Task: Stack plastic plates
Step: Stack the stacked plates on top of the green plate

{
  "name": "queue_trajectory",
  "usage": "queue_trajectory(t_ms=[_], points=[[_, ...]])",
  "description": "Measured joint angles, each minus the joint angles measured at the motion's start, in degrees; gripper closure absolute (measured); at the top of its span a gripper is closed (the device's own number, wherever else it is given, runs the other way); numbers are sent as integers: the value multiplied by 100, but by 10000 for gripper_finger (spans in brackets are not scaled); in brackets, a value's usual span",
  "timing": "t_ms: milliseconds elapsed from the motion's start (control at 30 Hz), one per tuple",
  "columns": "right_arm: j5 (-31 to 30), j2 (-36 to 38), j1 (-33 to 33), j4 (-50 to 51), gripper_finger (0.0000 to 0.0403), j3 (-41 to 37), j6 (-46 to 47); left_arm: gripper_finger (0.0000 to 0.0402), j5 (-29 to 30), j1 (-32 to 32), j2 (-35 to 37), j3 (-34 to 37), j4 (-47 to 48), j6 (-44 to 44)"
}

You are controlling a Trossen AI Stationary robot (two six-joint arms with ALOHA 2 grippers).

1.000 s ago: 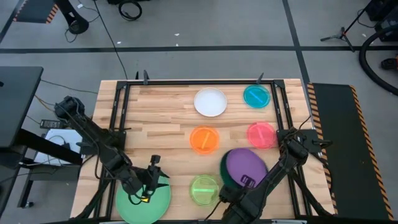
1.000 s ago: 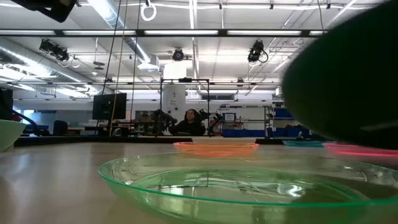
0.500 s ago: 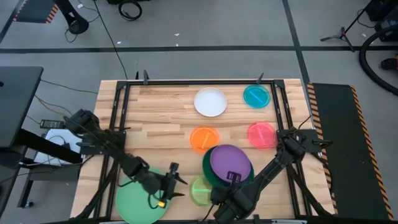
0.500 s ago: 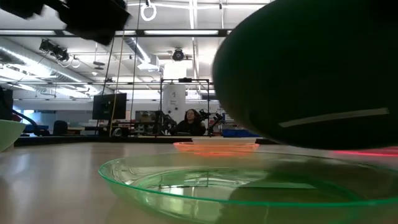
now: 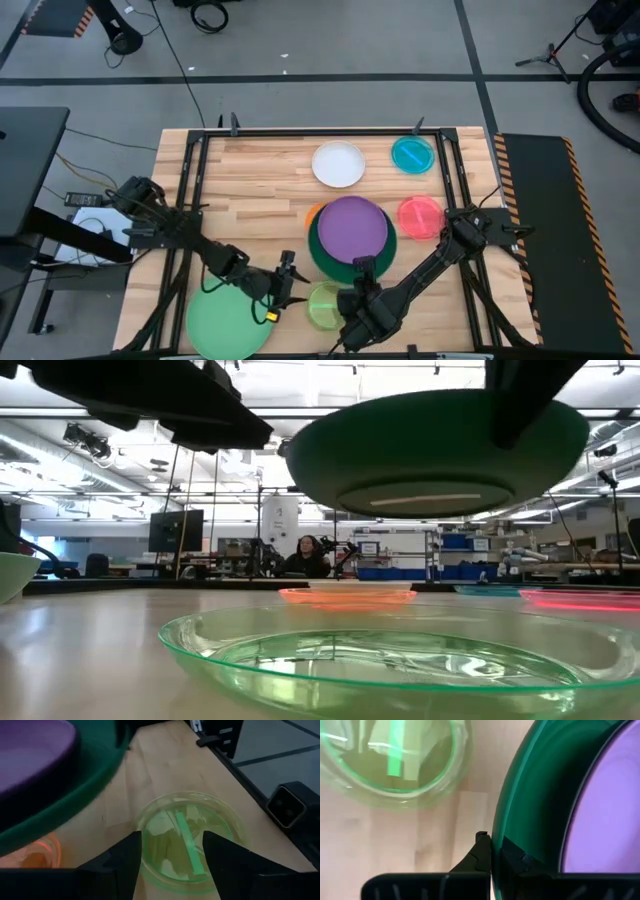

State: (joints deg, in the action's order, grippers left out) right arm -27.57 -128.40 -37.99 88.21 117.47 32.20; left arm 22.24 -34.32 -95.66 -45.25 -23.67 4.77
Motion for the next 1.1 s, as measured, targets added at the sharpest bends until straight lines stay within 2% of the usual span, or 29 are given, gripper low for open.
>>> queue_trajectory(t_ms=[300, 367, 500, 567, 667, 767, 933, 1100], points=[[82, 0, 134, -38, 390, 0, -78, 184, 3, 68, 0, 0, -1, -103], [154, 0, 145, -31, 390, 0, -82, 184, 261, 155, 0, -44, 111, -243], [377, 0, 178, -79, 390, 0, 4, 184, 1047, 256, 0, -424, 830, -1242], [446, 0, 176, -64, 390, 0, 19, 184, 1172, 270, 0, -678, 1149, -1818], [480, 0, 176, -83, 390, 0, 37, 184, 1127, 266, 3, -1077, 1606, -2343], [467, 0, 176, -78, 390, 0, 61, 184, 904, 291, 4, -1325, 2113, -2360], [317, 0, 159, -89, 390, 0, 34, 184, 751, 363, -90, -1346, 2211, -2214], [328, 0, 59, -61, 390, -90, -933, 184, 701, 415, -387, -1342, 2133, -2423]])
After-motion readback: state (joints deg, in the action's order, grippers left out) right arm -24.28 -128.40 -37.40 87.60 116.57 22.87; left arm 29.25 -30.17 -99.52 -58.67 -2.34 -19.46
